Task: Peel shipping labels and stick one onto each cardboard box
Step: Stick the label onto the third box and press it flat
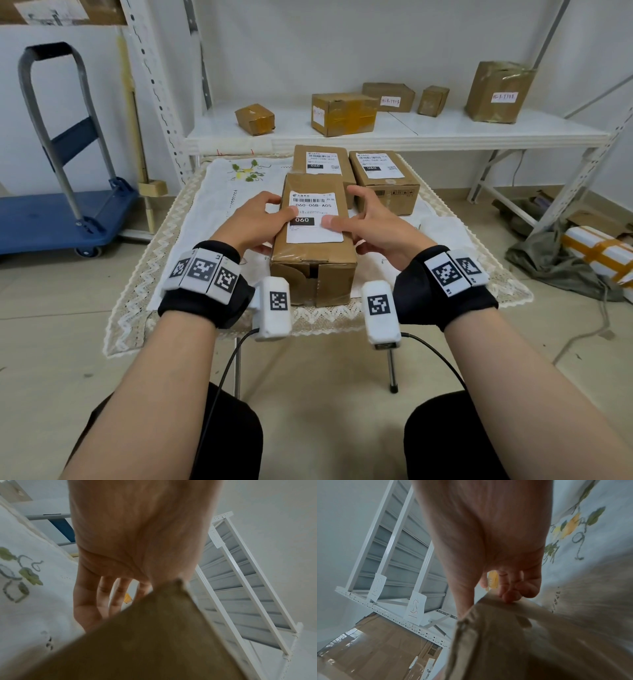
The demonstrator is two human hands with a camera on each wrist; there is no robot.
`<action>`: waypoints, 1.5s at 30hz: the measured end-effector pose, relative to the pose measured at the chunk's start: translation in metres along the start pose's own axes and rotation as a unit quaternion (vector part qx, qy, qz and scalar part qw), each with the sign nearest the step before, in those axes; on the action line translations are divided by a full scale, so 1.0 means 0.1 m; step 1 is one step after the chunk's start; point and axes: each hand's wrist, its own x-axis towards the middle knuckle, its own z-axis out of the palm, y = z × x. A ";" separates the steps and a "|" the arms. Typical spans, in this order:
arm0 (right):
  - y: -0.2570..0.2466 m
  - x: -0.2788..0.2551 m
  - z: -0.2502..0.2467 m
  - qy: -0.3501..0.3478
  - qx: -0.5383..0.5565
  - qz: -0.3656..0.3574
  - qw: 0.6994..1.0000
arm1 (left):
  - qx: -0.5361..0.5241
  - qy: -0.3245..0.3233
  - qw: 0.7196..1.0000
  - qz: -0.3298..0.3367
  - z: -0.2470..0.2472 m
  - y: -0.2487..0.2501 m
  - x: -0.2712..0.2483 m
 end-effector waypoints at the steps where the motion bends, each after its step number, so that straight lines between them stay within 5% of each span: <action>1: -0.01 -0.02 0.00 -0.010 -0.004 -0.002 1.000 | 0.002 -0.006 1.000 -0.002 -0.01 0.00 -0.01; 16: -0.01 -0.04 -0.03 -0.072 -0.025 0.007 0.997 | 0.016 -0.015 1.000 -0.005 -0.03 0.02 -0.05; 29: 0.04 -0.03 -0.08 -0.089 -0.016 -0.005 0.996 | 0.048 -0.119 0.992 -0.001 -0.13 0.05 -0.15; 45: 0.08 0.04 -0.08 -0.042 0.025 0.020 0.999 | 0.010 -0.138 0.990 -0.032 -0.29 -0.04 -0.12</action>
